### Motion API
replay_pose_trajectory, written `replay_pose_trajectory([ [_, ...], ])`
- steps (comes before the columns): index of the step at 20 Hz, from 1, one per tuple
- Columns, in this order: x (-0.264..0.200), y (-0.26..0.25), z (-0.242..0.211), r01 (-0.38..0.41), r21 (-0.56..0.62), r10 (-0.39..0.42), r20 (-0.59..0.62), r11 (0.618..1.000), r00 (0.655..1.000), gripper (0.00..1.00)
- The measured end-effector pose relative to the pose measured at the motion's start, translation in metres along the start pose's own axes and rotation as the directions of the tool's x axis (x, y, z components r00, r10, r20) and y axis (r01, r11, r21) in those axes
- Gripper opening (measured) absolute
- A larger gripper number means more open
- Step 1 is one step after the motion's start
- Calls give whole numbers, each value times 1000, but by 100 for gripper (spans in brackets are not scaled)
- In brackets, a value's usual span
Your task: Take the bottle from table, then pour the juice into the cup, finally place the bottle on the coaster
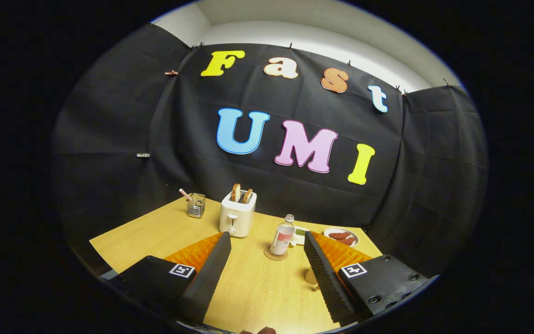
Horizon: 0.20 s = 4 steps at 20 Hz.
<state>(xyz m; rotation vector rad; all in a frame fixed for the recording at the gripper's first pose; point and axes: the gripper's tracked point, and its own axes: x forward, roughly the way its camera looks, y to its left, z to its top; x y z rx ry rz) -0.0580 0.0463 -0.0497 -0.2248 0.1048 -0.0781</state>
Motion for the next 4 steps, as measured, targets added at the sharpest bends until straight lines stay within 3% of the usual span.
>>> replay_pose_trajectory([
  [4, -6, 1, -10, -11, 14, 11, -21, 1000, 1000, 97],
])
